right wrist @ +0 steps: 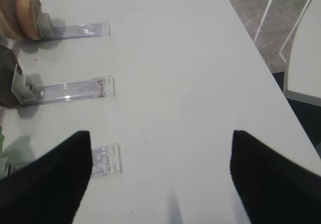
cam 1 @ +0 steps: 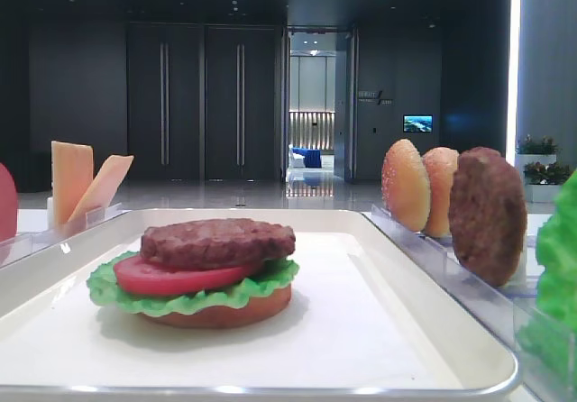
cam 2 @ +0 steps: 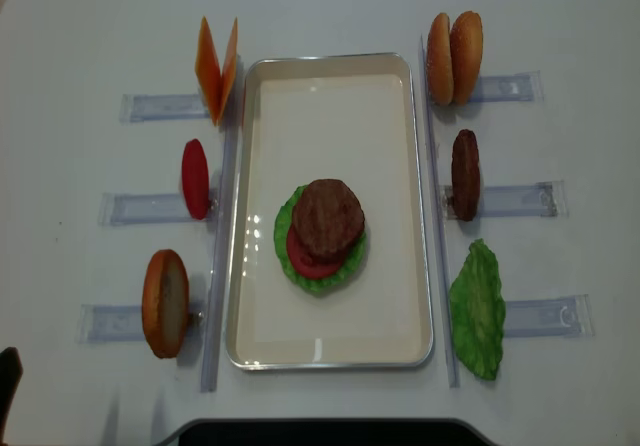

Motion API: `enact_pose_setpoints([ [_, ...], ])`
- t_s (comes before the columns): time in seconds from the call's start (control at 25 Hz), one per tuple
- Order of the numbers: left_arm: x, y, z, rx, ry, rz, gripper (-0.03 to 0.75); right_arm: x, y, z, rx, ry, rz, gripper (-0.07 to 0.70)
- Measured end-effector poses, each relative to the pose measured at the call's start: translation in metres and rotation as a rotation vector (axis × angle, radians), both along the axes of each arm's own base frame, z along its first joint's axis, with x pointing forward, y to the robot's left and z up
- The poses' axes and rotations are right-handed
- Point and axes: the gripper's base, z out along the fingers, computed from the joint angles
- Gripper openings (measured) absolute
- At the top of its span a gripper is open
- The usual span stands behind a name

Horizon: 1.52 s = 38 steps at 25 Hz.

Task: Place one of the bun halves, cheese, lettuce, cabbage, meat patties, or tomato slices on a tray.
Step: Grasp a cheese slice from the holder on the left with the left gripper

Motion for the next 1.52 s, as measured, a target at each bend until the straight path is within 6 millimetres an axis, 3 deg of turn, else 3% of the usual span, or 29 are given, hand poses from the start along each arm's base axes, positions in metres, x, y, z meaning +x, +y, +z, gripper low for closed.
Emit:
enact_pose_setpoints([
  [1.24,0.002,0.002,0.002,-0.011,0.018,0.027,0.468,0.0,0.0,0.0,0.0,-0.001,0.0,0.539],
  [1.4,0.031,0.005,0.01,-0.038,0.167,0.093,0.468,0.0,0.0,0.0,0.0,-0.002,0.0,0.539],
  [1.52,0.073,0.004,0.02,-0.055,0.27,0.102,0.468,0.0,0.0,0.0,0.0,-0.002,0.0,0.539],
])
